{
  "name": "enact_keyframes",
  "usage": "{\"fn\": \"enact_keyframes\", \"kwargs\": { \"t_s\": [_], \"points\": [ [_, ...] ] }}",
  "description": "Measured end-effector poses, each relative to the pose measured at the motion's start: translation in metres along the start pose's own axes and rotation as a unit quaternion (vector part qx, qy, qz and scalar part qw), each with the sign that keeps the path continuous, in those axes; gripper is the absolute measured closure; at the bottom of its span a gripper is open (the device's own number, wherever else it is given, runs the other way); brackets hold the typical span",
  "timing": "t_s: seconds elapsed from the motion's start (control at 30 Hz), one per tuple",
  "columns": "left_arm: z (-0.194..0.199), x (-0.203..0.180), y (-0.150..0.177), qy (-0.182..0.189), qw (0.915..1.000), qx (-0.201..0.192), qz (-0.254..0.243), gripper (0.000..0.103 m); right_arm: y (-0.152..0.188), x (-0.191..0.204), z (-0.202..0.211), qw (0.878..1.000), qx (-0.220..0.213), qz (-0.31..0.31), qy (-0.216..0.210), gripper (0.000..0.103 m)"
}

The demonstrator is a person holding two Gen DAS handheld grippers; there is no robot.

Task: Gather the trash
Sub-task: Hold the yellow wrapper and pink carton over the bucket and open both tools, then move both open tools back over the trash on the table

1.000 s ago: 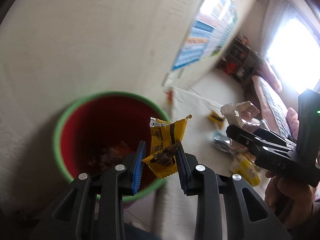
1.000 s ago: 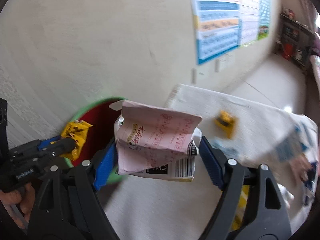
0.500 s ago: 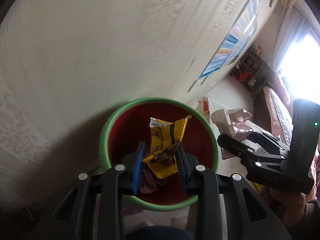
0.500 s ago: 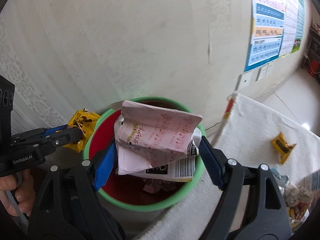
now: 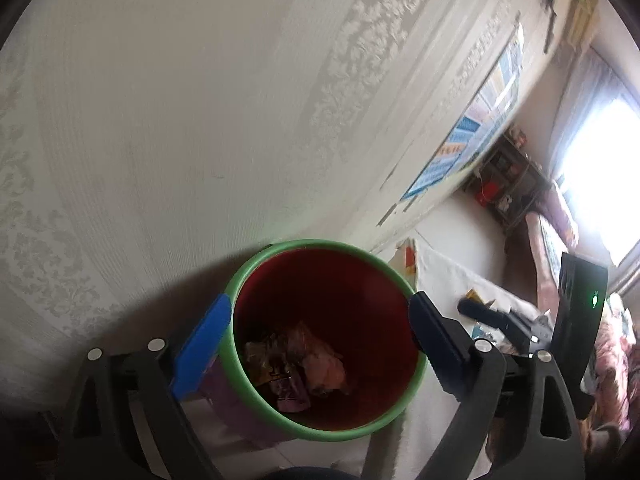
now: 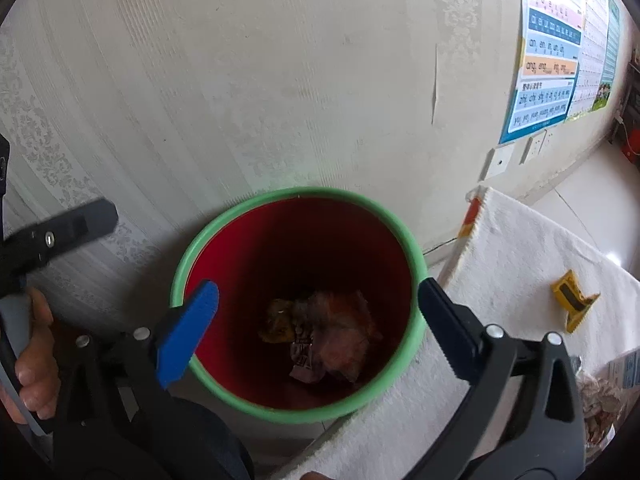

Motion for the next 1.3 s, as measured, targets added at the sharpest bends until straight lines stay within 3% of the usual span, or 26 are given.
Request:
{"fn": "enact_keyframes", "kwargs": {
  "t_s": [0.17,0.27,0.73,1.13,1.3],
  "points": [
    [0.009,-0.002,0.009,-0.025,0.9997,0.004,-0.005,0.011,0.016,-0.013,0.018,1.000,0.001,-0.015,0.008,0.005],
    [0.006,-0.018,0.017,-0.016,0.9995,0.019,-0.017,0.010,0.027,-0.022,0.034,1.000,0.002,-0.028,0.013,0.005],
    [0.005,-0.145,0.064,0.031,0.9925,0.061,-0.101,0.008,0.082,-0.101,0.139,0.993,-0.043,-0.087,0.066,0.005],
    [-0.015,-0.224,0.132,0.080,0.9821,0.129,-0.111,0.008,0.184,-0.206,0.218,0.969,-0.057,-0.199,0.137,0.005],
    [-0.020,-0.237,0.145,0.074,0.9758,0.153,-0.137,0.008,0.208,-0.234,0.240,0.959,-0.072,-0.226,0.156,0.005]
  ]
}}
Point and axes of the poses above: each gripper's, at about its wrist camera, not at the fingertips, and z roughly against the way its jaws point, x to its left, y to its underside, the point moved 4 cm from there along -z, roughly the way its jaws point, and after that the axes turned 5 degrees about y, right-handed, at the moved point
